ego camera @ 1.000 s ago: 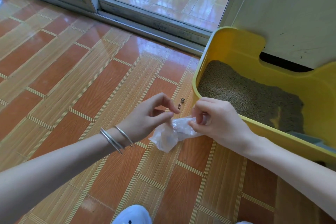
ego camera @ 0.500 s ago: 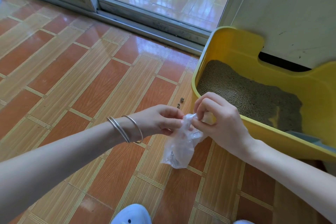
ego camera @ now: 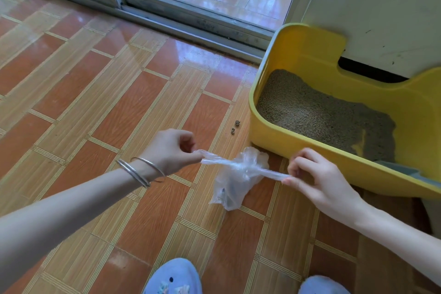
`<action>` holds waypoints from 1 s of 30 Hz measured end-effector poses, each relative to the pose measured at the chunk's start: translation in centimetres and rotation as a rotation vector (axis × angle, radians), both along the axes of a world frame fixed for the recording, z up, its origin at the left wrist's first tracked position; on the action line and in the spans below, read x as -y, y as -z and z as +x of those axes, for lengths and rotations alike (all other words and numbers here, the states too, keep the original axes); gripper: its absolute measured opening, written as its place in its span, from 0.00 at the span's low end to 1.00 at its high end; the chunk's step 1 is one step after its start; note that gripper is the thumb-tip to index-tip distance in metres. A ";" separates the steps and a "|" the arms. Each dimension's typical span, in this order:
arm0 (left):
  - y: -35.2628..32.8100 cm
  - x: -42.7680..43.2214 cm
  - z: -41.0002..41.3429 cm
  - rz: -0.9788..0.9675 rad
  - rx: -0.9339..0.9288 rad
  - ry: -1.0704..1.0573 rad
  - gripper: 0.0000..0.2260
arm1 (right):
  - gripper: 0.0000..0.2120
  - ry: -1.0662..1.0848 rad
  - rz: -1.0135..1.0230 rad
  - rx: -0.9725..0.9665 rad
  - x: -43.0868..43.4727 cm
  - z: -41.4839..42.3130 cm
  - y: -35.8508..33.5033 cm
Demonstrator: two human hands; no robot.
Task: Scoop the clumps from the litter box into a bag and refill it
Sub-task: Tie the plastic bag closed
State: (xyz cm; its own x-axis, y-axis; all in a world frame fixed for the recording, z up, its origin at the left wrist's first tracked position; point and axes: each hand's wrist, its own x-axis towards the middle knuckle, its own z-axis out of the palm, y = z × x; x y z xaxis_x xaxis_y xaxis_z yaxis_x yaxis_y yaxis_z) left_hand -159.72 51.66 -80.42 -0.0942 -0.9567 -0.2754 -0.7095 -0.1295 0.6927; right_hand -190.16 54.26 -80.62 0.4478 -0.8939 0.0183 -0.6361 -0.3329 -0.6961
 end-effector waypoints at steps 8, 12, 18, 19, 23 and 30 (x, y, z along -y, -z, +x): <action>5.1 -1.6 1.2 0.128 0.212 -0.010 0.11 | 0.11 0.050 0.273 -0.117 -1.1 -2.4 3.1; 4.7 -1.3 0.8 0.113 0.146 -0.012 0.10 | 0.07 0.145 0.348 -0.072 -0.9 -2.9 2.8; -1.9 0.1 -0.2 0.059 -0.228 -0.053 0.08 | 0.10 0.168 0.423 0.390 -0.2 -0.8 -3.3; -2.8 0.1 -0.9 0.055 -0.293 -0.056 0.08 | 0.10 0.175 0.429 0.442 -0.2 -0.2 -3.9; -5.1 -0.1 -3.8 0.070 -0.512 -0.034 0.08 | 0.10 0.157 0.378 0.407 -0.6 1.9 -4.7; -5.3 -0.5 -5.2 0.147 -0.543 0.000 0.09 | 0.09 0.084 0.194 0.029 -0.5 2.2 -4.3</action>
State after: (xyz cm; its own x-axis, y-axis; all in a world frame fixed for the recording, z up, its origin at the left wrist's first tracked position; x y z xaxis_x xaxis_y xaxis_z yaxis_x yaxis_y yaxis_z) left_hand -164.93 52.11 -75.13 -0.2598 -0.9119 -0.3176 -0.2559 -0.2521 0.9333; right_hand -187.97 54.79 -76.33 0.3736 -0.9160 -0.1462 -0.6350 -0.1377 -0.7601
